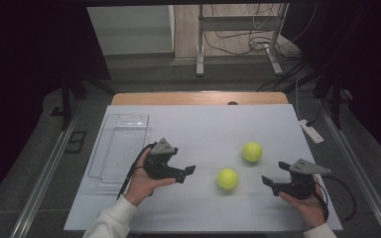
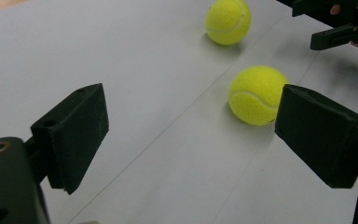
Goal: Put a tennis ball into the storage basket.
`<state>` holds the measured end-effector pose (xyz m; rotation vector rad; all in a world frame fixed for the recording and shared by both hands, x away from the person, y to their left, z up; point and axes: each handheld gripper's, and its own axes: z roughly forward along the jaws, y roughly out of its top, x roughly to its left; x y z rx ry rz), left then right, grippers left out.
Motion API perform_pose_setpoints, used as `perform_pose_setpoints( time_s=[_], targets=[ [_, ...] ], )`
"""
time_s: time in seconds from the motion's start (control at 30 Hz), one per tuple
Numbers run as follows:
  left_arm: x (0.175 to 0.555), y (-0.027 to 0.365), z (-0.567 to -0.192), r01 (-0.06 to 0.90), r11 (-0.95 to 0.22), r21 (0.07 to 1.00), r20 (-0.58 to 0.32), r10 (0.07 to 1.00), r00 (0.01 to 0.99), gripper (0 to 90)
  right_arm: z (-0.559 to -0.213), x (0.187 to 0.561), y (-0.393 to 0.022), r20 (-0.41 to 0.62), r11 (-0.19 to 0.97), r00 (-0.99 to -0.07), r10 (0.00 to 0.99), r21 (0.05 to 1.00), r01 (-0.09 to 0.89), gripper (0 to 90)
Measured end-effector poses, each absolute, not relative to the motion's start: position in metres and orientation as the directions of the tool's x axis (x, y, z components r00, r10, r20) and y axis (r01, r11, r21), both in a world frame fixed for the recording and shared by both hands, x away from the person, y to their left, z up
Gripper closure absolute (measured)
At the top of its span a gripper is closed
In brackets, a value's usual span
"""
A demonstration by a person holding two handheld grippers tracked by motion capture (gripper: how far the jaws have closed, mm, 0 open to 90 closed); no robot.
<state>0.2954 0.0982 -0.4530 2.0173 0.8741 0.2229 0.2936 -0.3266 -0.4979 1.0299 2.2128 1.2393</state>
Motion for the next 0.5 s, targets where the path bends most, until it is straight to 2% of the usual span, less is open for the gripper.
perform_pose_setpoints(
  time_s=[0.5],
  targets=[
    [0.303,0.078,-0.45,0.485,-0.352,0.8,-0.186,0.623,0.76,10.4,-0.498,0.294,-0.327,0.013,0.33,-0.646,0.763,0.852,0.407,13.8]
  ],
)
